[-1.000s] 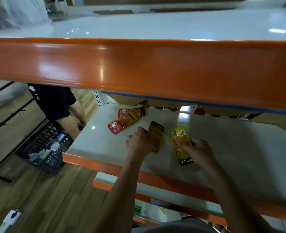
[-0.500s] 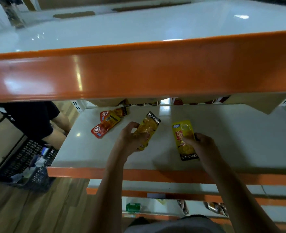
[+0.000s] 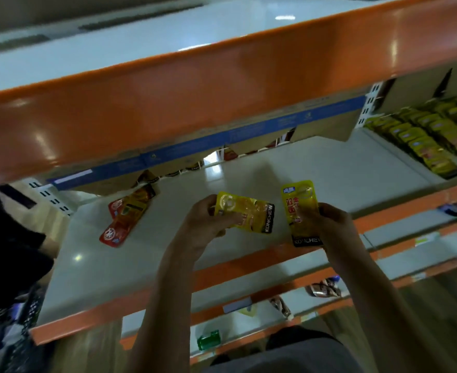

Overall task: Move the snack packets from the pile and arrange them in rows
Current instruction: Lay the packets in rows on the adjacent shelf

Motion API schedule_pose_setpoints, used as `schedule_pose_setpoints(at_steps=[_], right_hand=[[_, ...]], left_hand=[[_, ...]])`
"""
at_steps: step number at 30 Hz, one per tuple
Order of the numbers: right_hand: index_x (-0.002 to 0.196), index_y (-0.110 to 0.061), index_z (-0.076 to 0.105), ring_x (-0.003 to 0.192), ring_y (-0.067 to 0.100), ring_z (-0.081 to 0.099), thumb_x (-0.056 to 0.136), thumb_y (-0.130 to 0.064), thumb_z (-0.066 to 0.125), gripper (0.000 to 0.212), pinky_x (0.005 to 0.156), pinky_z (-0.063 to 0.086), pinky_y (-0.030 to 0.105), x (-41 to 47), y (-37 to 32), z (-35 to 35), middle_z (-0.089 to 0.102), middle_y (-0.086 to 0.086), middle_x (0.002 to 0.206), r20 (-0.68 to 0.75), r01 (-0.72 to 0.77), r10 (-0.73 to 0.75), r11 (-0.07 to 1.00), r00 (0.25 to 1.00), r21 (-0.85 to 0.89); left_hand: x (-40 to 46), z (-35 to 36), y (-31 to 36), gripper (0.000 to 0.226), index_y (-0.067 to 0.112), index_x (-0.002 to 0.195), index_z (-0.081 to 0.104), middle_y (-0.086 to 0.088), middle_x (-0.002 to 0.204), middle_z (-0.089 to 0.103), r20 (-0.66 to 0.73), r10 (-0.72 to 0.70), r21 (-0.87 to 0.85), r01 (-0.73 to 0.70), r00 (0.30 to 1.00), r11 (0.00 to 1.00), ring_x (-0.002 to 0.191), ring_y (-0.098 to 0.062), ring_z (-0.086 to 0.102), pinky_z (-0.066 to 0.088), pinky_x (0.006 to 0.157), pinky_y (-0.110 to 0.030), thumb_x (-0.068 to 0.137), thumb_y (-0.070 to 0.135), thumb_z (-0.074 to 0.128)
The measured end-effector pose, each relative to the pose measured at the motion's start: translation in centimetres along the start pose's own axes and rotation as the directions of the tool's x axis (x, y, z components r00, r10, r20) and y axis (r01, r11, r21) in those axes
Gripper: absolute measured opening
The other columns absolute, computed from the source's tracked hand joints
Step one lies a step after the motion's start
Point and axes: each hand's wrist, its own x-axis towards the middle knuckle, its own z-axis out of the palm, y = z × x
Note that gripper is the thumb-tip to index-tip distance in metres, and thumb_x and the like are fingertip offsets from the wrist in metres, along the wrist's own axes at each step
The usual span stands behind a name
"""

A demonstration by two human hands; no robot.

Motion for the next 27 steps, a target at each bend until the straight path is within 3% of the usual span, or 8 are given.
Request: schedule_pose_setpoints(at_steps=[4, 8, 12, 16, 22, 23, 24, 27], right_hand=[[0.096, -0.006, 0.074, 0.085, 0.043, 0.071, 0.088, -0.018, 0.071, 0.015, 0.083, 0.056, 0.06, -0.7, -0.2, -2.6, 0.074, 0.021, 0.09, -0.108, 0.018, -0.017, 1.0, 0.994, 0.013], [0.092, -0.008, 0.075, 0.087, 0.043, 0.071, 0.084, -0.024, 0.075, 0.018, 0.084, 0.056, 0.061, -1.4, -0.8, -5.8, 0.074, 0.02, 0.089, -0.172, 0.025, -0.02, 0.999, 0.985, 0.027], [0.093, -0.006, 0.074, 0.074, 0.033, 0.072, 0.085, -0.022, 0.074, 0.018, 0.057, 0.059, 0.035, -1.9, -1.5, -9.9, 0.074, 0.016, 0.084, -0.247, 0.033, -0.024, 0.999, 0.969, 0.03], [0.092, -0.01, 0.074, 0.081, 0.03, 0.074, 0.088, -0.019, 0.071, 0.01, 0.077, 0.06, 0.042, -2.3, -2.1, -15.3, 0.076, 0.013, 0.086, -0.293, 0.033, -0.017, 0.998, 0.956, 0.05], [0.095, -0.012, 0.076, 0.083, 0.03, 0.075, 0.091, -0.017, 0.068, 0.011, 0.084, 0.058, 0.051, -2.2, -2.4, -26.2, 0.077, 0.012, 0.088, -0.371, 0.015, -0.015, 1.0, 0.928, -0.004], [0.096, -0.012, 0.076, 0.083, 0.03, 0.074, 0.09, -0.018, 0.067, 0.012, 0.084, 0.058, 0.052, -2.2, -2.5, -28.1, 0.077, 0.012, 0.088, -0.387, 0.004, -0.01, 1.0, 0.922, -0.016], [0.096, -0.012, 0.076, 0.082, 0.029, 0.074, 0.091, -0.017, 0.067, 0.012, 0.081, 0.059, 0.049, -2.2, -2.6, -29.9, 0.077, 0.012, 0.088, -0.408, 0.0, -0.006, 1.0, 0.913, -0.017], [0.093, -0.01, 0.074, 0.071, 0.022, 0.074, 0.095, -0.007, 0.059, 0.016, 0.06, 0.056, 0.029, -3.0, -3.6, -34.4, 0.077, 0.011, 0.082, -0.43, 0.018, -0.009, 1.0, 0.903, 0.017]], left_hand=[[0.9, 2.9, 0.9, 0.019, 0.02, 0.104, 0.072, 0.005, 0.093, 0.074, 0.075, -0.023, -0.108, 0.031, 0.997, 0.994, 0.086, -0.013, 0.07, 0.054, 0.075, -0.029, 0.087, 0.013, 0.073], [2.0, 6.7, 1.8, 0.02, 0.016, 0.109, 0.073, -0.006, 0.103, 0.076, 0.171, -0.052, -0.147, 0.078, 0.984, 0.986, 0.093, -0.022, 0.073, 0.058, 0.077, -0.033, 0.089, 0.013, 0.07], [2.4, 11.5, 2.6, 0.022, 0.011, 0.112, 0.071, -0.01, 0.102, 0.075, 0.264, -0.051, -0.125, 0.086, 0.963, 0.988, 0.092, -0.026, 0.073, 0.059, 0.072, -0.034, 0.091, 0.012, 0.067], [3.2, 17.3, 3.5, 0.026, 0.008, 0.117, 0.069, -0.014, 0.11, 0.073, 0.345, -0.026, -0.14, 0.079, 0.938, 0.987, 0.097, -0.029, 0.072, 0.06, 0.079, -0.04, 0.092, 0.012, 0.066], [4.0, 28.9, 4.8, 0.035, 0.006, 0.114, 0.07, -0.031, 0.117, 0.065, 0.427, 0.026, -0.199, 0.066, 0.904, 0.978, 0.108, -0.046, 0.064, 0.047, 0.096, -0.061, 0.084, 0.022, 0.077], [4.0, 30.9, 5.2, 0.038, 0.006, 0.112, 0.071, -0.032, 0.115, 0.066, 0.429, 0.025, -0.188, 0.062, 0.903, 0.98, 0.103, -0.044, 0.066, 0.049, 0.092, -0.058, 0.08, 0.024, 0.08], [4.1, 32.8, 5.5, 0.036, 0.005, 0.11, 0.071, -0.03, 0.109, 0.068, 0.416, 0.024, -0.173, 0.053, 0.909, 0.984, 0.094, -0.038, 0.068, 0.053, 0.081, -0.045, 0.08, 0.022, 0.08], [3.9, 37.9, 6.5, 0.024, 0.0, 0.108, 0.07, -0.017, 0.091, 0.07, 0.386, 0.007, -0.188, 0.071, 0.922, 0.98, 0.073, -0.025, 0.068, 0.054, 0.054, -0.024, 0.087, 0.009, 0.073]])
